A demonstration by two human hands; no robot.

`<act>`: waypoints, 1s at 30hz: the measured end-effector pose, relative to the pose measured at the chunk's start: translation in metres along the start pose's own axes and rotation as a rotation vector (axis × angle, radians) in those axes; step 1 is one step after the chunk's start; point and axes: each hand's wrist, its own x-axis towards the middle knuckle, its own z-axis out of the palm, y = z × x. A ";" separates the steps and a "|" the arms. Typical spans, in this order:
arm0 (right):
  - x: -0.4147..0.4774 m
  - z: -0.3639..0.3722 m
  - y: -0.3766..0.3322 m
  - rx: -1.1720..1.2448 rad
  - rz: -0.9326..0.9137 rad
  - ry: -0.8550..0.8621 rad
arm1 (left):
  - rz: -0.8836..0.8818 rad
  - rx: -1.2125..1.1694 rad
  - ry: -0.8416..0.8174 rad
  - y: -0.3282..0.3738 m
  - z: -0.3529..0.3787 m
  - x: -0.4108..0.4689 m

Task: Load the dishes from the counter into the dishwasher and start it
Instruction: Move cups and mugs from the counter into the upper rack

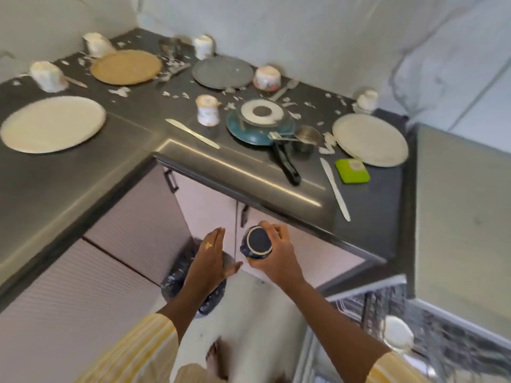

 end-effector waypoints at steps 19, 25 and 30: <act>-0.244 -0.115 0.198 0.032 0.599 0.614 | 0.418 -0.029 -0.410 0.216 0.223 -0.079; -0.255 -0.143 0.262 0.043 0.669 0.783 | 0.530 0.029 -0.362 0.254 0.267 -0.071; -0.228 -0.163 0.310 0.055 0.693 0.924 | 0.607 0.206 -0.277 0.264 0.294 -0.057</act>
